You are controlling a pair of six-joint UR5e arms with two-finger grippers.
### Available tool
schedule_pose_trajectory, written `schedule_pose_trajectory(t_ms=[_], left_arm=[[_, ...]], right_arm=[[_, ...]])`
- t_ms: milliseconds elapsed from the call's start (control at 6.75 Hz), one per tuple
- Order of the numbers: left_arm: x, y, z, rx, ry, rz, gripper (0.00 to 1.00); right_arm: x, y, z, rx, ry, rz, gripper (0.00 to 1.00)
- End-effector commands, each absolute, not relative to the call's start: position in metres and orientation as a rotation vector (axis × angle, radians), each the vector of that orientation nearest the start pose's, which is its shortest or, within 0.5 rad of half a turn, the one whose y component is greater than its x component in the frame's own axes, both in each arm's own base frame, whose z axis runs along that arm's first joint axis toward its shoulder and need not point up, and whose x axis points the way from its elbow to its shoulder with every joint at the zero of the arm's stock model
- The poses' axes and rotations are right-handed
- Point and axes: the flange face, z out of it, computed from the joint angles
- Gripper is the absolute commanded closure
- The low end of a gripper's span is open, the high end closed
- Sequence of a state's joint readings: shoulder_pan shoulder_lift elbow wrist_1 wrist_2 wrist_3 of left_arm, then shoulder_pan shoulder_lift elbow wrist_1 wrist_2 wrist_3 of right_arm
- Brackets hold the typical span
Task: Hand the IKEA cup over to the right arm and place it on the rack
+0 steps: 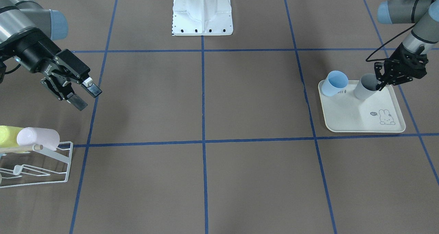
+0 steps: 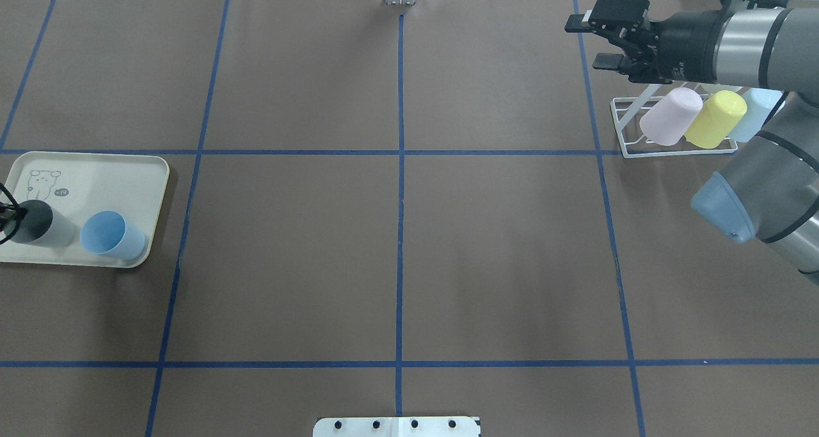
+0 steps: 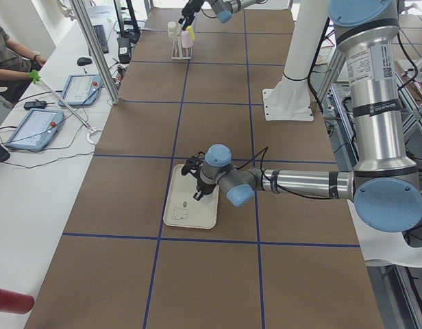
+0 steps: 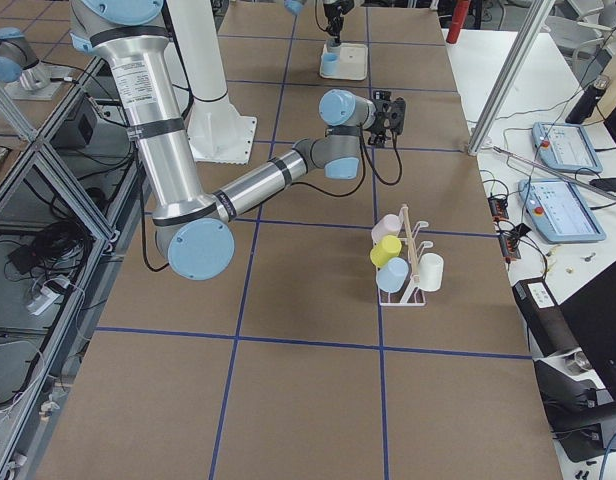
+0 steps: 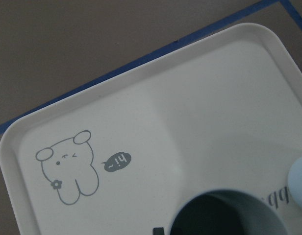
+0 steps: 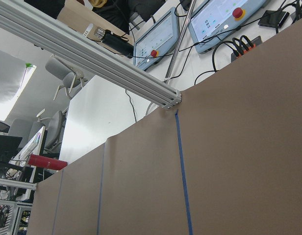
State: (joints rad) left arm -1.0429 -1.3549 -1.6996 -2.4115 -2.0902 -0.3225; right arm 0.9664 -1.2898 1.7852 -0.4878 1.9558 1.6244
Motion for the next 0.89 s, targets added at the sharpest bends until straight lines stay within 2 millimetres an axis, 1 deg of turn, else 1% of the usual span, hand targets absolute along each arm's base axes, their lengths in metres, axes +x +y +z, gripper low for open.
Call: schedule_pose_trajectory(t_ms=[0,148,296,444,741], left_arm=[[0.074,-0.448,0.597,0.499,0.699,0.335,1.0],[0.046,-0.478,0.571,0.529,0.674,0.27,1.0],[0.032,-0.502,0.547,0.545,0.666,0.221,1.0],[0.027,-0.523,0.521,0.555,0.684,0.145,1.0],[0.034,-0.558,0.442,0.57,0.808,-0.154,1.0]], right_arm=[[-0.236,-0.51,0.282,0.421,-1.546,0.492,0.0],[-0.236,-0.511,0.282,0.422,-1.546,0.493,0.0],[-0.236,-0.51,0.282,0.42,-1.546,0.493,0.0],[-0.236,-0.511,0.282,0.421,-1.546,0.495,0.0],[-0.237,-0.511,0.279,0.421,-1.552,0.493,0.0]])
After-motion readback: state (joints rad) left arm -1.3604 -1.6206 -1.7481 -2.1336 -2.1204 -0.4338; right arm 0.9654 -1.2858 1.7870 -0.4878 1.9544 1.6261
